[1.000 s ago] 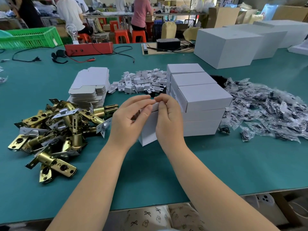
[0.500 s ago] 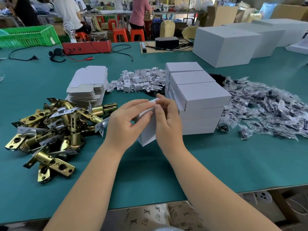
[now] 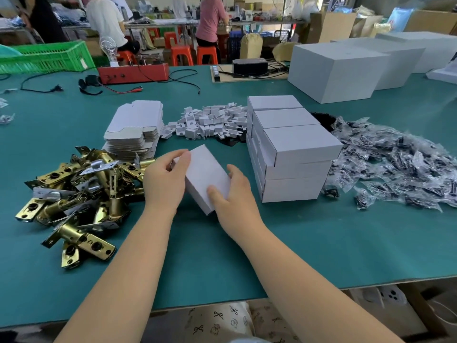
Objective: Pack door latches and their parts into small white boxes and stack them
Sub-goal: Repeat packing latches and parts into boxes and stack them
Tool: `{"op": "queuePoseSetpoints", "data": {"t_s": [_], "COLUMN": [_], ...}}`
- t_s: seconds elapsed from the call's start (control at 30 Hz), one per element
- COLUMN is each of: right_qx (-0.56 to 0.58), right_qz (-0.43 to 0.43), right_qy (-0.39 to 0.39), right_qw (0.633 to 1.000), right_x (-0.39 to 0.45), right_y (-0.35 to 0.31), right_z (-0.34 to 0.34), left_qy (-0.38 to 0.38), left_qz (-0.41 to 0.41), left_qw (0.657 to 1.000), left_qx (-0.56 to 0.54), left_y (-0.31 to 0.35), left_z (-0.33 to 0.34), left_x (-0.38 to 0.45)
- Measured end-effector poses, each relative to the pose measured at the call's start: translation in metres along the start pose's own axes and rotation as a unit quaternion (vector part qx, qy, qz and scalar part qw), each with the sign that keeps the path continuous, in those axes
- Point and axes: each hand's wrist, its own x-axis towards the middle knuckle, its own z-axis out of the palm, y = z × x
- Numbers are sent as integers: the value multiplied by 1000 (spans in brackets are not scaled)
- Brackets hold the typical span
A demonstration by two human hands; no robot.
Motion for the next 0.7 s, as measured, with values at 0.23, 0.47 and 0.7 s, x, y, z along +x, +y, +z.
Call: {"op": "queuePoseSetpoints", "data": {"t_s": [0.23,0.47,0.7], "right_qx": [11,-58,-158], "right_qz": [-36,27,51], "right_qy": [17,12,30], "right_qw": [999,998,986], "right_x": [-8,1,7], "right_y": [-8,0,2], "right_z": [2,-4,-6], "left_qy": [40,-8,-85], "left_qz": [-167,-137,-52], "left_qw": [966,988,979], "left_qx": [-193,-63,177], "left_y": [2,-3,-15], "left_z": [6,12,18], "left_x": [9,3,-2]}}
